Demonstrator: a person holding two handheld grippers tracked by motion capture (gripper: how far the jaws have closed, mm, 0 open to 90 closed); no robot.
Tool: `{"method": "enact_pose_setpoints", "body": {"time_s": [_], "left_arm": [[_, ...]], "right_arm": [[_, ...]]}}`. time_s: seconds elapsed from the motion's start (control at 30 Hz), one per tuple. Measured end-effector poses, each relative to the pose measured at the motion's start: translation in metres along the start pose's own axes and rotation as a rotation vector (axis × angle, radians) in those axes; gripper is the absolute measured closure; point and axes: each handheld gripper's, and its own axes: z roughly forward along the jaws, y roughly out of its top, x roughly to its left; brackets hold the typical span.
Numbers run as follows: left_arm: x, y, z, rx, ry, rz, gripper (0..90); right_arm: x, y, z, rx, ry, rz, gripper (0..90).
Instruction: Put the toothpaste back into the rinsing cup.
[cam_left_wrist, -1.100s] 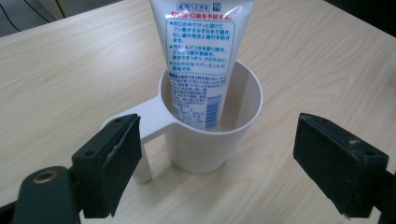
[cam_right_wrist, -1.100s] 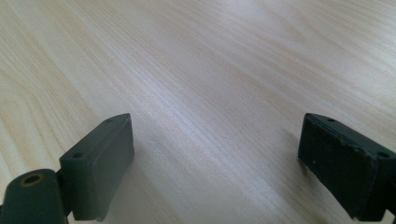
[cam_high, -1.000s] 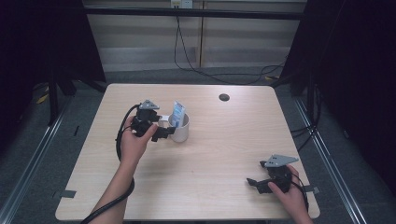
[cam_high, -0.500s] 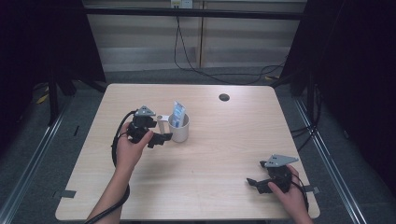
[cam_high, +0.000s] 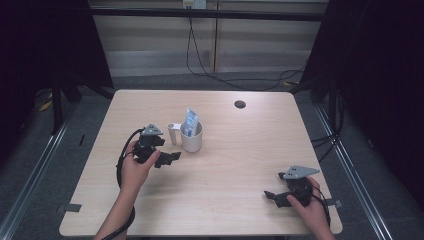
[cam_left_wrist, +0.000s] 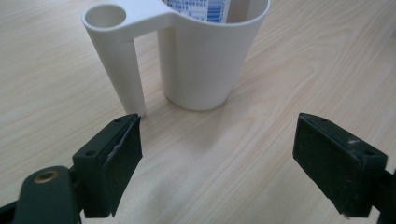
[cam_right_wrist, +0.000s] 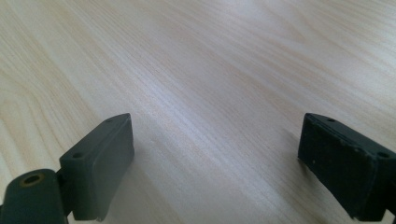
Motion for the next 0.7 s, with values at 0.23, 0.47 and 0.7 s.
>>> {"method": "enact_pose_setpoints", "body": {"time_s": [0.23,0.47,0.7], "left_arm": [[-0.002,-0.014,0.005,0.002,-0.012,-0.012,15.6],[-0.003,-0.029,0.009,0.003,-0.017,-0.024,15.7],[-0.002,-0.045,0.014,0.018,-0.011,-0.037,15.7]], "right_arm": [[0.000,0.000,0.000,0.000,0.000,0.000,9.9],[0.000,0.000,0.000,0.000,0.000,0.000,9.9],[0.000,0.000,0.000,0.000,0.000,0.000,9.9]]}}
